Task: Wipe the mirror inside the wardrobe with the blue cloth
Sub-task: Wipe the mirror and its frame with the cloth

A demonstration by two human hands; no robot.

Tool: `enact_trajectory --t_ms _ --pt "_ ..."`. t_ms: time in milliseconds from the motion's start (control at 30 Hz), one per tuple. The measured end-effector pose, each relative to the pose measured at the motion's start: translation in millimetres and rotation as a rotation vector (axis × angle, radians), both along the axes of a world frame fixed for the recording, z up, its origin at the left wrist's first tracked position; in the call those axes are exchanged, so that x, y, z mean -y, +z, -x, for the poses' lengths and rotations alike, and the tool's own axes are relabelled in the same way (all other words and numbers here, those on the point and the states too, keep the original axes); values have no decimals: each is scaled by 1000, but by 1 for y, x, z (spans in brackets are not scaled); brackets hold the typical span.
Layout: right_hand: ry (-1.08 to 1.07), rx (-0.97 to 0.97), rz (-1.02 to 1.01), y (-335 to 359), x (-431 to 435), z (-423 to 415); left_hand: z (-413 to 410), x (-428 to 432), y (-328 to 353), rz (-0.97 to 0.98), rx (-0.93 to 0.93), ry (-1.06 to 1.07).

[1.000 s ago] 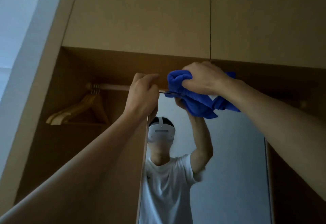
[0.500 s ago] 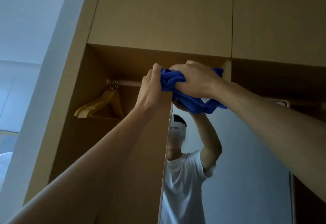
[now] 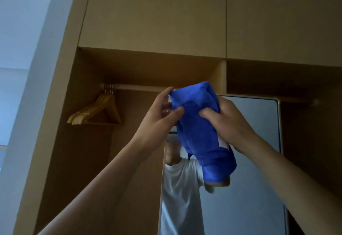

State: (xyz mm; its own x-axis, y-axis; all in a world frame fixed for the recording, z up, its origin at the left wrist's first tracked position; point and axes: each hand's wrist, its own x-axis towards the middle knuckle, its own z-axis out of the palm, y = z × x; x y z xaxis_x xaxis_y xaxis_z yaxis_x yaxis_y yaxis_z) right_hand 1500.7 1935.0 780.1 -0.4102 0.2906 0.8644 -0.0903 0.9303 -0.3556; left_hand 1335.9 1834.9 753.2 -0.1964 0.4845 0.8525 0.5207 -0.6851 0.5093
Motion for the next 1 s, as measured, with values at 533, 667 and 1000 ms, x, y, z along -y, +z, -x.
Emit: enact_trajectory --t_ms 533,667,1000 --pt "-83 -69 501 -197 -27 -74 -66 -28 -204 245 90 7" --pt "18 -26 674 -239 -31 -77 -100 -51 -232 344 233 -91" --pt "5 -38 838 -305 -54 -109 -150 -77 -298 492 412 -103"
